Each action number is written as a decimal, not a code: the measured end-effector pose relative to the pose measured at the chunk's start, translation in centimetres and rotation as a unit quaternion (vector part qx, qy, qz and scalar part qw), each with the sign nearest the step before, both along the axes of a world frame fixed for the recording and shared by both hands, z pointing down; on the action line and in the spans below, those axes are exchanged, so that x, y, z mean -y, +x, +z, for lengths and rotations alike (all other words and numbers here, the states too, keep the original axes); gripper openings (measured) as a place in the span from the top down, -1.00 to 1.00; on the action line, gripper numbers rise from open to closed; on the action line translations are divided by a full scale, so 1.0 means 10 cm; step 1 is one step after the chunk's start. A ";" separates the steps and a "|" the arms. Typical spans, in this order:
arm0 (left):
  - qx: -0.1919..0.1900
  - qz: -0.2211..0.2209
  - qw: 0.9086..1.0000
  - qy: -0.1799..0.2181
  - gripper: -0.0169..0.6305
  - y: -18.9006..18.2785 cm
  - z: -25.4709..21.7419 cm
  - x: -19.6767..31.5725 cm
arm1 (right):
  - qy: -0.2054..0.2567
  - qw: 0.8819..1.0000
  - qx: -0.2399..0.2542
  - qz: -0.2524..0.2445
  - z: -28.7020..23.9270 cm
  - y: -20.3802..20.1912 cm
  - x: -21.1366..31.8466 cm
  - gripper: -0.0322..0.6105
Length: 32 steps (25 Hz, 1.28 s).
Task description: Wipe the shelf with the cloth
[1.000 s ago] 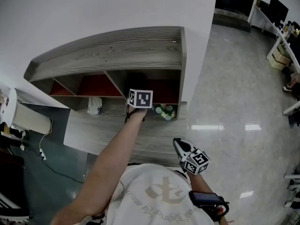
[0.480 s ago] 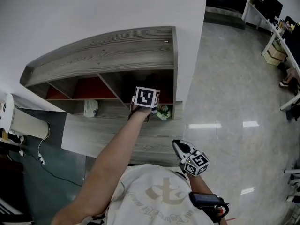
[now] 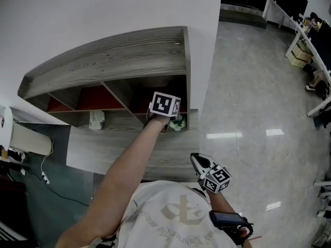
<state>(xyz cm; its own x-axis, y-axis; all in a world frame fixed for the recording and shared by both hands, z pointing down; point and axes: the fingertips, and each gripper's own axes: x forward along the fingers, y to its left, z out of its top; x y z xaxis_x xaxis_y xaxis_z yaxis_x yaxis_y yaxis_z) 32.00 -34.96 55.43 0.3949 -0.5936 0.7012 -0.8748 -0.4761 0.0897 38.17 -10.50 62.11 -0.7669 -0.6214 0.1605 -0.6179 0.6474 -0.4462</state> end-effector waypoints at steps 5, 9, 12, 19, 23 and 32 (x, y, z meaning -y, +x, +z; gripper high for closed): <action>-0.034 0.024 0.999 -0.019 0.76 0.14 0.01 -0.07 | 0.001 1.000 -0.002 0.003 -0.01 -0.05 -0.03 0.89; -0.066 0.036 0.996 -0.040 0.76 0.19 0.01 -0.17 | -0.001 1.000 -0.006 0.006 0.00 -0.08 -0.09 0.89; -0.082 0.045 0.994 -0.049 0.76 0.21 0.00 -0.28 | -0.002 1.000 -0.010 0.010 0.00 -0.11 -0.11 0.89; -0.129 0.058 0.989 -0.038 0.76 0.22 -0.03 -0.64 | 0.002 1.000 -0.015 0.019 -0.06 -0.27 -0.11 0.89; -0.165 0.075 0.983 -0.021 0.75 0.17 -0.02 -0.86 | 0.004 1.000 -0.018 0.025 -0.10 -0.36 -0.11 0.89; -0.195 0.092 0.975 0.047 0.76 -0.27 0.03 -1.29 | 0.011 0.999 -0.031 0.026 -0.19 -0.56 -0.09 0.89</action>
